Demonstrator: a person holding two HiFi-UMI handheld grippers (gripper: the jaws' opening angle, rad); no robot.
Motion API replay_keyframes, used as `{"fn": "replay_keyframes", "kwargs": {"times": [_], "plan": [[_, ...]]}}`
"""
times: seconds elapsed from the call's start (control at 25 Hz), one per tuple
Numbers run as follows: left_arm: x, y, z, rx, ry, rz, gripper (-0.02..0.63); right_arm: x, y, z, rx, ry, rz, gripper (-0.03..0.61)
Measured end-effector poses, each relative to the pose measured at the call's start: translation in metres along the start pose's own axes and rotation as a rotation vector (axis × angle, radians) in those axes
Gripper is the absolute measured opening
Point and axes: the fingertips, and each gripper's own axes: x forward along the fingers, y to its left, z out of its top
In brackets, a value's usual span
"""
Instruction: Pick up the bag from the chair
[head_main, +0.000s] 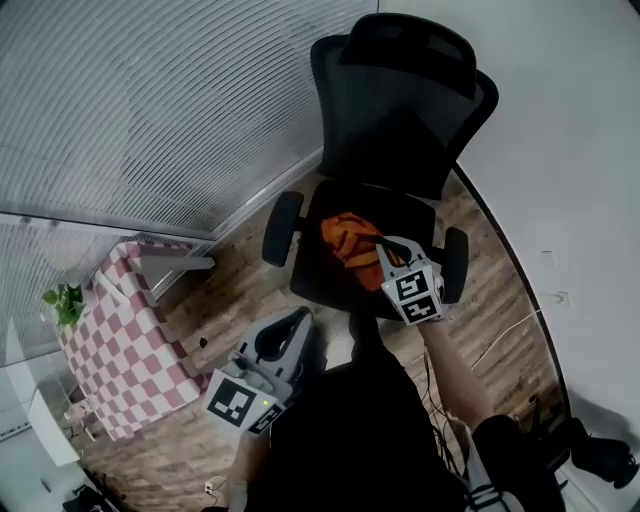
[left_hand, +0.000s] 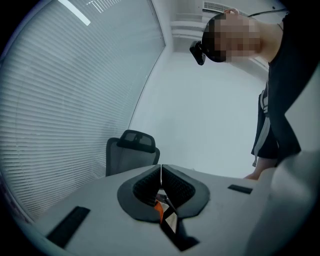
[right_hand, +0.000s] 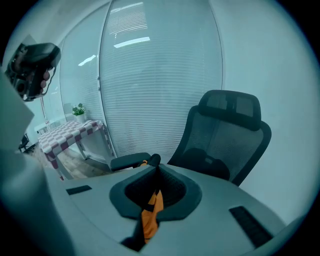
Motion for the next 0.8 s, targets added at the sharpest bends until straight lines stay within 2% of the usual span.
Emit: {"fn": "replay_keyframes", "kwargs": {"times": [0.48, 0.8], "plan": [[-0.110, 0.023, -0.016, 0.012, -0.043, -0.108, 0.034, -0.071, 0.088, 0.008, 0.057, -0.006, -0.165, 0.023], [-0.165, 0.040, -0.030, 0.022, -0.040, -0.193, 0.034, -0.117, 0.137, 0.040, 0.158, -0.134, -0.274, 0.024]]}}
